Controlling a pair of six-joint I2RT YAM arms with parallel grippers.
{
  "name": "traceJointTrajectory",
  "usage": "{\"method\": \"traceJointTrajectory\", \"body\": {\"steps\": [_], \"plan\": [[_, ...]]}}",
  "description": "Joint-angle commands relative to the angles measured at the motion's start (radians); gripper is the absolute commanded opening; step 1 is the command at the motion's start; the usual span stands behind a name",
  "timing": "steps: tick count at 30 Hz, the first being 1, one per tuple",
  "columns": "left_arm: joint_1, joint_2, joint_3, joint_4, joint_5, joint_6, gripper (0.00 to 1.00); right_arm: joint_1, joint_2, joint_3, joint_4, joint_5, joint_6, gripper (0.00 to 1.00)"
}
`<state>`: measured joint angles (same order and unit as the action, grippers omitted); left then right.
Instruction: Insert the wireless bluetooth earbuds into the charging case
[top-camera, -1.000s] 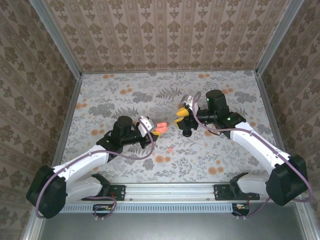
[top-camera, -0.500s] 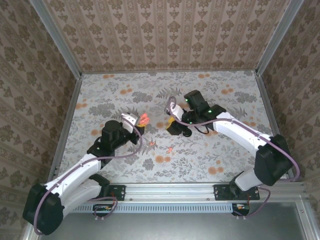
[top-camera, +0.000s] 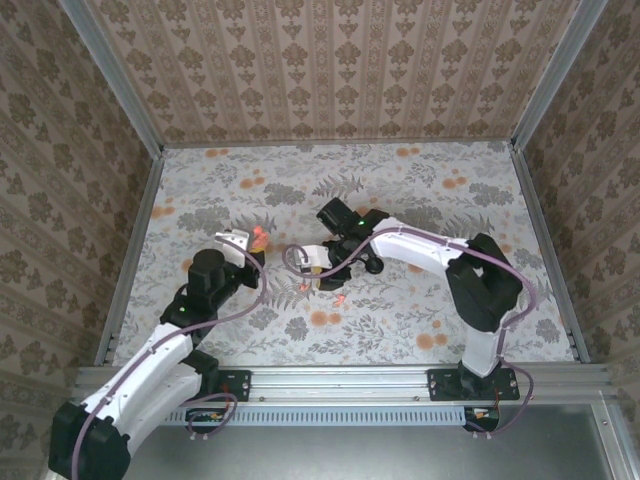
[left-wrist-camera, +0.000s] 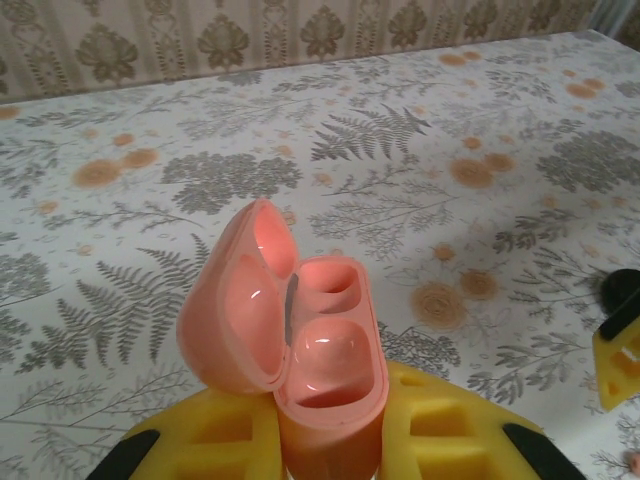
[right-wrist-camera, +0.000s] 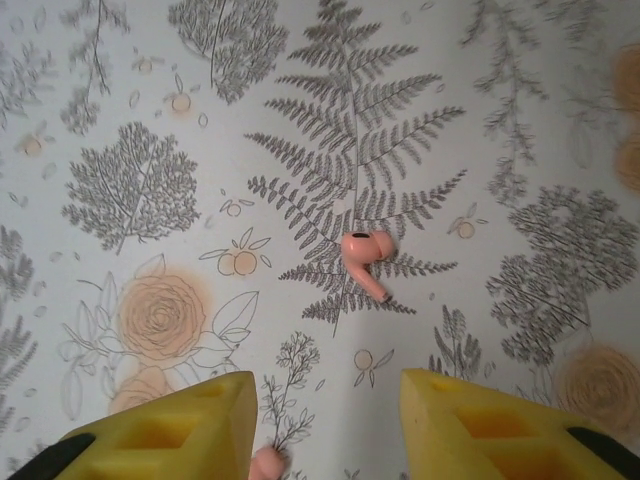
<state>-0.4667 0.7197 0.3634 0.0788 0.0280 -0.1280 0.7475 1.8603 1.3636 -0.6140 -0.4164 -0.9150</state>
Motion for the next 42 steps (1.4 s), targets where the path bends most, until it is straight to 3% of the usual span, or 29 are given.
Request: {"method": "traceJointTrajectory", "body": {"steps": [1, 22, 42], "plan": [[0.039, -0.029, -0.019, -0.039, -0.028, -0.027, 0.19, 0.020, 0.074, 0.068, -0.062, 0.039, -0.126, 0.44], [0.145, -0.055, -0.023, -0.071, 0.014, -0.024, 0.19, 0.043, 0.383, 0.375, -0.241, -0.081, -0.257, 0.40], [0.154, -0.068, -0.026, -0.070, 0.028, -0.023, 0.18, 0.046, 0.400, 0.394, -0.232, -0.043, -0.225, 0.22]]}}
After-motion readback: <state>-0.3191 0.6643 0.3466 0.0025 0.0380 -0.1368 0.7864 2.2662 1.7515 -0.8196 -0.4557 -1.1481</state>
